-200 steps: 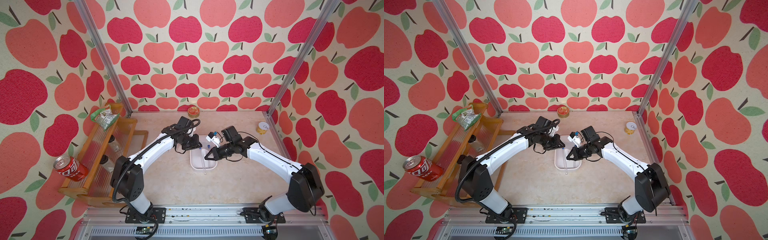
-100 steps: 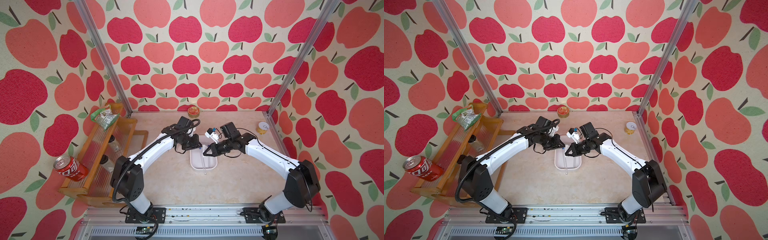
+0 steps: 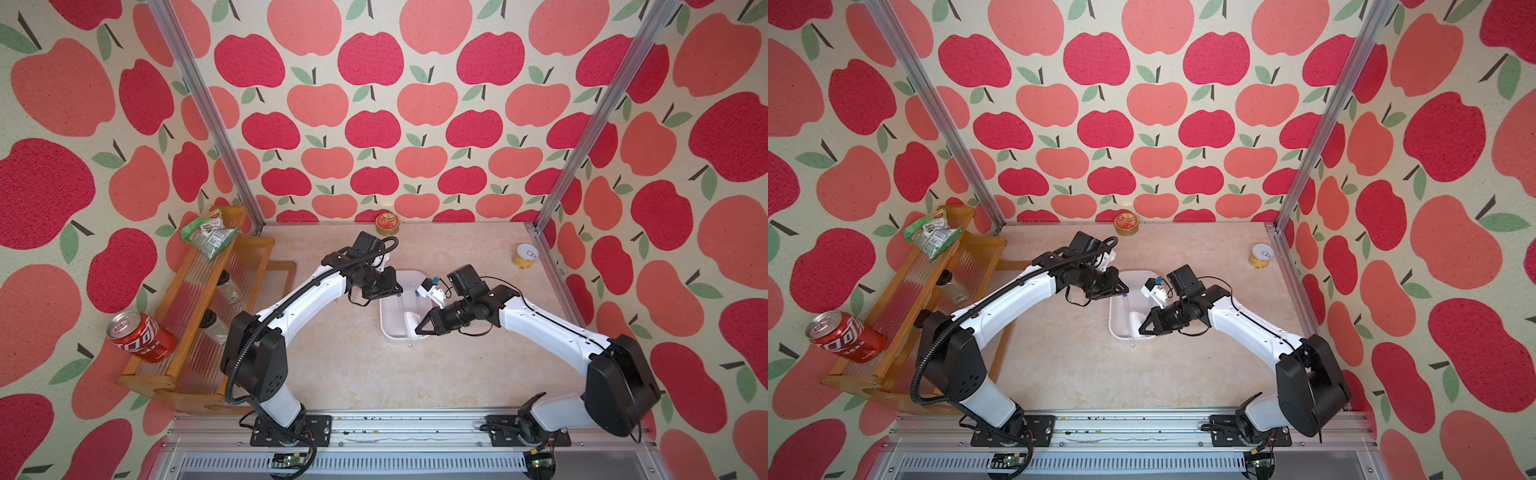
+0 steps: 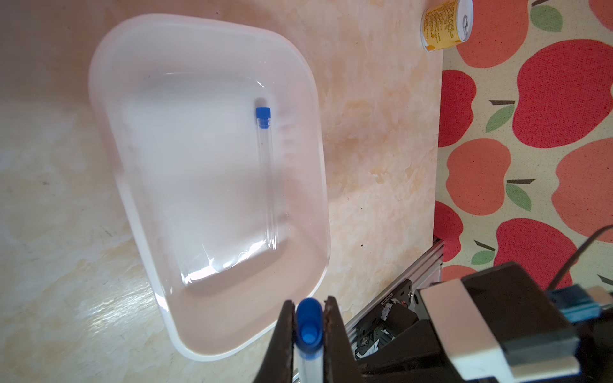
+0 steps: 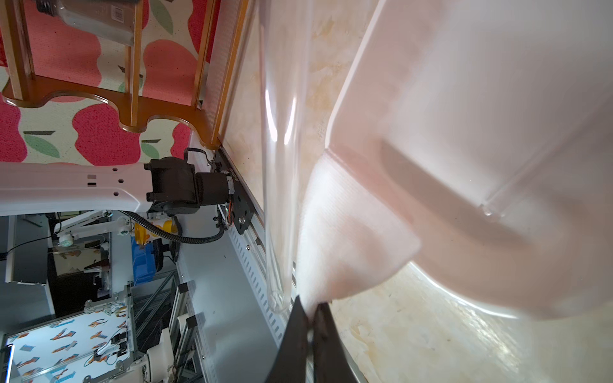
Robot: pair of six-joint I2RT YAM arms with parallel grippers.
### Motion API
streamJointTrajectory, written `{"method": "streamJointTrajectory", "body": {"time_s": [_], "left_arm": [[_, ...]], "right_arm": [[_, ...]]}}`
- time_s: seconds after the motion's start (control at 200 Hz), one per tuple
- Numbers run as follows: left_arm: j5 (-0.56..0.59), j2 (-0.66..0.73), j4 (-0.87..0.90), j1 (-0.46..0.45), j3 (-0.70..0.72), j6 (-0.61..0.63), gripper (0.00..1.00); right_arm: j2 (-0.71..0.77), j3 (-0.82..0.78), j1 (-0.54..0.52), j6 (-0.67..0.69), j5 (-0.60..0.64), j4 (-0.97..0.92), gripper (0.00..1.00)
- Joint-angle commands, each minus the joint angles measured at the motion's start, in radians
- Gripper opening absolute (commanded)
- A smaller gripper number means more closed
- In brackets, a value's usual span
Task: Wipe the exteriors of test tubes
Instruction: Wipe the dirt from the test tube.
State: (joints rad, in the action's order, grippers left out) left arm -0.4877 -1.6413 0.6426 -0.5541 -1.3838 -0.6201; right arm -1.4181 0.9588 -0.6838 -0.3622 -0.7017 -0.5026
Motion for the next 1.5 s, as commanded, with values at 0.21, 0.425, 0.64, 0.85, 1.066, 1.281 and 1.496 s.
{"method": "streamJointTrajectory", "body": {"time_s": [0.21,0.425,0.64,0.85,1.066,1.281,1.496], "left_arm": [[-0.013,-0.025,0.010,0.010,-0.047,0.004,0.05],[-0.018,-0.018,0.004,0.008,-0.037,-0.001,0.05],[-0.028,-0.014,0.001,0.005,-0.034,-0.004,0.05],[-0.034,-0.014,-0.013,-0.003,-0.025,-0.014,0.05],[-0.035,-0.012,-0.012,-0.011,-0.022,-0.020,0.05],[-0.035,-0.008,-0.012,-0.014,-0.018,-0.021,0.05],[-0.038,-0.011,-0.009,-0.013,-0.030,-0.014,0.05]], "right_arm": [[0.062,-0.085,-0.028,-0.045,-0.096,0.061,0.00],[0.049,-0.056,-0.004,-0.075,-0.118,0.110,0.00],[-0.012,0.024,0.013,-0.063,-0.129,0.115,0.00],[-0.067,0.077,0.039,-0.091,-0.147,0.181,0.00],[-0.097,0.135,0.059,-0.097,-0.119,0.177,0.00],[-0.099,0.147,0.066,-0.098,-0.076,0.151,0.00],[-0.087,0.124,0.062,-0.094,-0.105,0.131,0.00]]}}
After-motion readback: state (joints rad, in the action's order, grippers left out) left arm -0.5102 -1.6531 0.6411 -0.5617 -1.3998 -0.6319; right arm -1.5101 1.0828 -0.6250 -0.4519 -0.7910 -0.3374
